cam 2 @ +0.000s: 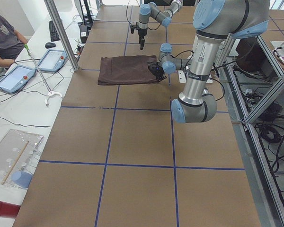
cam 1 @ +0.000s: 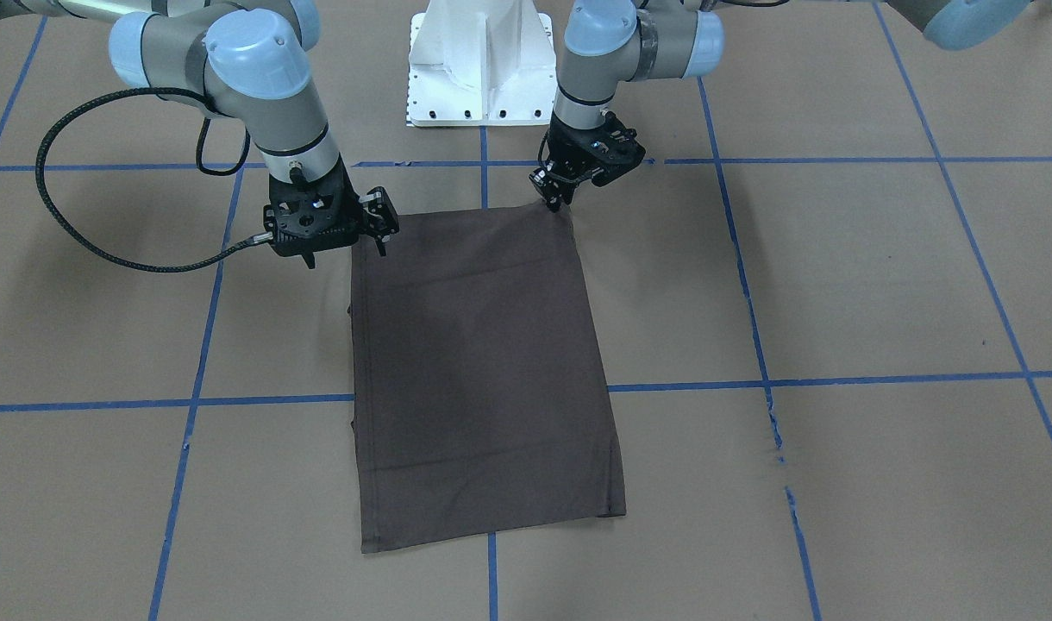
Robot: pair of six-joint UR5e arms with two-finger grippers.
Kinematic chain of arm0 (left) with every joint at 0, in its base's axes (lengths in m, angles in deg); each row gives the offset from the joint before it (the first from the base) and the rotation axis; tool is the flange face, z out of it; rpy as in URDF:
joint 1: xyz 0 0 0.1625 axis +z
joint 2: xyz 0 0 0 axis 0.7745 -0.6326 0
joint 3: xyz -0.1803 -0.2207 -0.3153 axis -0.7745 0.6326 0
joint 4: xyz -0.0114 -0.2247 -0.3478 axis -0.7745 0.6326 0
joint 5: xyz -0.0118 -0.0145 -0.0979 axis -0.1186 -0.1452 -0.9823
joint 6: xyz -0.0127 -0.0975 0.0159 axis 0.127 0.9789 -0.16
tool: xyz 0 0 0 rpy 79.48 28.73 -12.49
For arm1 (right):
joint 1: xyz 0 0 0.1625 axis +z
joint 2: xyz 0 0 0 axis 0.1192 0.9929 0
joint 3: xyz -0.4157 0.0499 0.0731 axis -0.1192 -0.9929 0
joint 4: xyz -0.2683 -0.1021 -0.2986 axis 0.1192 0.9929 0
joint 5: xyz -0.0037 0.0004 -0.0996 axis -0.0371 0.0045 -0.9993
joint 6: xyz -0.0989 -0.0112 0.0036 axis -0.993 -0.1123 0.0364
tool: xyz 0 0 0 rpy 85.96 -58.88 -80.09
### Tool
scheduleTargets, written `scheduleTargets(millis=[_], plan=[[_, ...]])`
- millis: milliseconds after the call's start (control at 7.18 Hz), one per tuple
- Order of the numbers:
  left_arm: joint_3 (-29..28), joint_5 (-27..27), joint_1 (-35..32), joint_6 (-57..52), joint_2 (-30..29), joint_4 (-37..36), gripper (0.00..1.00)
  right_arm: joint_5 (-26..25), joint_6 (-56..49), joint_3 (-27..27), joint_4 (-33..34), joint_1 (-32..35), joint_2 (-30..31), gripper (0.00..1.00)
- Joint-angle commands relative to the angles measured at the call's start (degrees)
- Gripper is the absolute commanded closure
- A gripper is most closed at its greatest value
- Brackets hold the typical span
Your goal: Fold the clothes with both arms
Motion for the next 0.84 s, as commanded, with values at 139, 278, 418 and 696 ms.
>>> scheduleTargets(millis=[139, 278, 418, 696], plan=[[0.4, 2.6, 0.5, 0.0, 0.0, -0.3, 0.94, 0.0, 0.1, -0.2, 0.1, -0.2, 0.3, 0.0], [0.4, 2.8, 0.5, 0.1, -0.1, -0.3, 1.0, -0.1, 0.4, -0.2, 0.1, -0.5, 0.4, 0.0], [0.4, 2.7, 0.5, -0.4, 0.1, -0.3, 1.0, -0.1, 0.4, -0.2, 0.1, -0.5, 0.4, 0.0], [0.5, 2.7, 0.5, -0.9, 0.3, -0.3, 1.0, -0.1, 2.4, -0.2, 0.0, -1.4, 0.4, 0.0]])
